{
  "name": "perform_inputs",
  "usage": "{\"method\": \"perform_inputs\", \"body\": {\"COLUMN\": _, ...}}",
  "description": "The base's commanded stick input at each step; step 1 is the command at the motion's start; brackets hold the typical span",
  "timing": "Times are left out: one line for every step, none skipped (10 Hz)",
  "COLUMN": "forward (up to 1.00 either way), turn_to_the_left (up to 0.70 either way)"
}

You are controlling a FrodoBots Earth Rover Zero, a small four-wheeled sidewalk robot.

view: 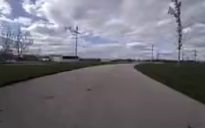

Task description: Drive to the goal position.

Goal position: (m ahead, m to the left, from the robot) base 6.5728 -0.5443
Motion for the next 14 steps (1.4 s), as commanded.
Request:
{"method": "perform_inputs", "body": {"forward": 1.0, "turn_to_the_left": -0.4}}
{"method": "perform_inputs", "body": {"forward": 1.0, "turn_to_the_left": -0.4}}
{"method": "perform_inputs", "body": {"forward": 1.0, "turn_to_the_left": -0.39}}
{"method": "perform_inputs", "body": {"forward": 1.0, "turn_to_the_left": -0.07}}
{"method": "perform_inputs", "body": {"forward": 1.0, "turn_to_the_left": 0.0}}
{"method": "perform_inputs", "body": {"forward": 1.0, "turn_to_the_left": 0.0}}
{"method": "perform_inputs", "body": {"forward": 1.0, "turn_to_the_left": 0.0}}
{"method": "perform_inputs", "body": {"forward": 1.0, "turn_to_the_left": 0.0}}
{"method": "perform_inputs", "body": {"forward": 1.0, "turn_to_the_left": 0.0}}
{"method": "perform_inputs", "body": {"forward": 1.0, "turn_to_the_left": 0.0}}
{"method": "perform_inputs", "body": {"forward": 1.0, "turn_to_the_left": 0.0}}
{"method": "perform_inputs", "body": {"forward": 1.0, "turn_to_the_left": 0.0}}
{"method": "perform_inputs", "body": {"forward": 1.0, "turn_to_the_left": 0.0}}
{"method": "perform_inputs", "body": {"forward": 1.0, "turn_to_the_left": 0.0}}
